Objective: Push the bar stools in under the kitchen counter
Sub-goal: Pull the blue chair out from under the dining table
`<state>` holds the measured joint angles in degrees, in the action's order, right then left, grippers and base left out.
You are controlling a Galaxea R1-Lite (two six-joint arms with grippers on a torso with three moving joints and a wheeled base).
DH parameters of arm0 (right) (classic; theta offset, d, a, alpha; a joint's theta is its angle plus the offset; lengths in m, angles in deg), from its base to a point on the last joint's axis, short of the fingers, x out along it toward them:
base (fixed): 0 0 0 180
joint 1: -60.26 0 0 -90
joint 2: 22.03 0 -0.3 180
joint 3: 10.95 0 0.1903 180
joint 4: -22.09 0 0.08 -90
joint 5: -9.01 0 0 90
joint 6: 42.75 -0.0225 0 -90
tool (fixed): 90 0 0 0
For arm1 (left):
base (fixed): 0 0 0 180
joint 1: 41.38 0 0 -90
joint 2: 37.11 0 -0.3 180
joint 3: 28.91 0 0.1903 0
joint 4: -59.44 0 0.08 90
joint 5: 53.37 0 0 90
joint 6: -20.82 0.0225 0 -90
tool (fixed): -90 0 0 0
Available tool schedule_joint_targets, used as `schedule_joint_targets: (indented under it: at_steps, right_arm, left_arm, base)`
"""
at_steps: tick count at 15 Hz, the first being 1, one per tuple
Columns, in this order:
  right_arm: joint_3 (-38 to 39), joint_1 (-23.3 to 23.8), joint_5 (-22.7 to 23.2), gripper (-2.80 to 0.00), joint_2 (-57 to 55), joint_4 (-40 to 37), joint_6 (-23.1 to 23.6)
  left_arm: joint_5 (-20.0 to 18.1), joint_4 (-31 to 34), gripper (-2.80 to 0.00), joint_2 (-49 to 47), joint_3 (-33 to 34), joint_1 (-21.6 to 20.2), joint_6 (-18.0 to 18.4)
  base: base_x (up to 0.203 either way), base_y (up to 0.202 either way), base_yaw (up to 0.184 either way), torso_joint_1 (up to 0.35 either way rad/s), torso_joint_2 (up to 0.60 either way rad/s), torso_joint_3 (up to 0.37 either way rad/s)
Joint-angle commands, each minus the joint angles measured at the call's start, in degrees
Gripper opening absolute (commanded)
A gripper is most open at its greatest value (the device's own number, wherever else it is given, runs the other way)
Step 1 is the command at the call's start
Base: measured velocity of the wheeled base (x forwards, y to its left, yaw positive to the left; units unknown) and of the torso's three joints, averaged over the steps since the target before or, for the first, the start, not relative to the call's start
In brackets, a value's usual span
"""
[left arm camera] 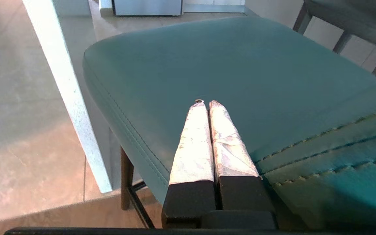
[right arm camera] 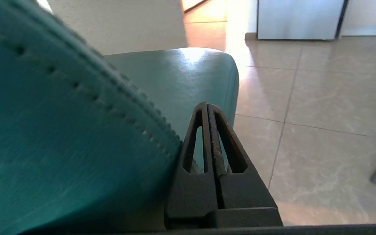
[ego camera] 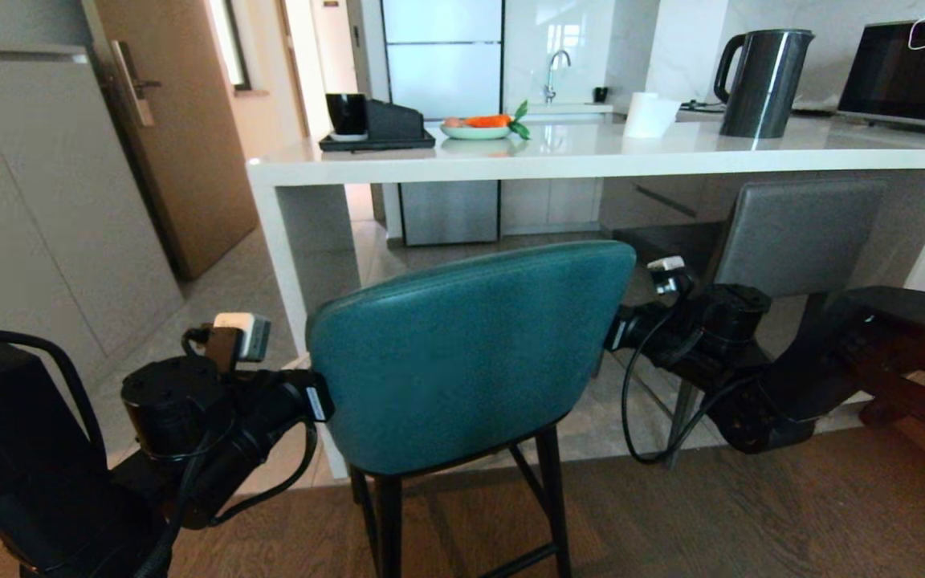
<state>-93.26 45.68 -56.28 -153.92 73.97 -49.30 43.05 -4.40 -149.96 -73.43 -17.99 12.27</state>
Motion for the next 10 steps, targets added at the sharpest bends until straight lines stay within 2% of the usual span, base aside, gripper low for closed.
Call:
schedule_joint_targets:
  at_steps: [1, 5, 10]
  right_arm:
    - [3.69, -1.91, 1.53, -2.80, 4.31, 0.25, -0.11]
    - [14.62, -2.66, 3.67, -2.80, 11.72, 1.95, -0.03]
    - [28.42, -4.95, 4.09, -2.80, 20.68, 6.72, 0.12]
  left_arm:
    - [-0.17, -0.45, -2.80, -0.36, 0.06, 0.08, -0.33]
    - [0.00, -0.45, -2.80, -0.27, 0.07, 0.42, -0.33]
    - [0.71, -0.45, -2.80, -0.44, -0.01, 0.67, -0.27]
  base:
    - [0.000, 0.000, 0.000, 0.000, 0.00, 0.000]
    - [0.000, 0.000, 0.000, 0.000, 0.00, 0.000]
    - [0.000, 0.000, 0.000, 0.000, 0.00, 0.000]
